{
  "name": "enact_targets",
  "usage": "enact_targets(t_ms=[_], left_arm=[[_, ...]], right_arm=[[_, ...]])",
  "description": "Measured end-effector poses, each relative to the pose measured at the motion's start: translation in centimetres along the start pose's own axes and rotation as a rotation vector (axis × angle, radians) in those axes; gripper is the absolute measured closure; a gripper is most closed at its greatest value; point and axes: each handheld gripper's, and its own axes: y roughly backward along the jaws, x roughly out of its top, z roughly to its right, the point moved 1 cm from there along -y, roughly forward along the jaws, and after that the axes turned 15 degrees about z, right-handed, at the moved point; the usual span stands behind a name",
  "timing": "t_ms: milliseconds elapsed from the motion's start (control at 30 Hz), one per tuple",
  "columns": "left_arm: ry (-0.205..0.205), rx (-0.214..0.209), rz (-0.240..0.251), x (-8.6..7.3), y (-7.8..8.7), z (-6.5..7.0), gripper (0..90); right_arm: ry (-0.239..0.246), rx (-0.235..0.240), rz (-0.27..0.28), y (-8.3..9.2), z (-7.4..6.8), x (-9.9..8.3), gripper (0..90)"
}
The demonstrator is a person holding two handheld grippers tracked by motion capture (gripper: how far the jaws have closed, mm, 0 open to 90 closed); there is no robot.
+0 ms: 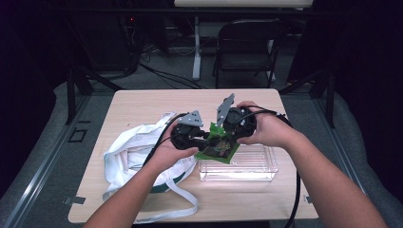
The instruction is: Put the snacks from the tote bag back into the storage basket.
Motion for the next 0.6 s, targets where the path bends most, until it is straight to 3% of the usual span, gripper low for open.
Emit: enact_targets(t_ms=[600], left_arm=[[0.034, -0.001, -0.003, -0.18, -0.24, -0.18, 66.4]], right_arm=[[0.016, 0.003, -0.032, -0.03, -0.21, 0.15, 75.5]])
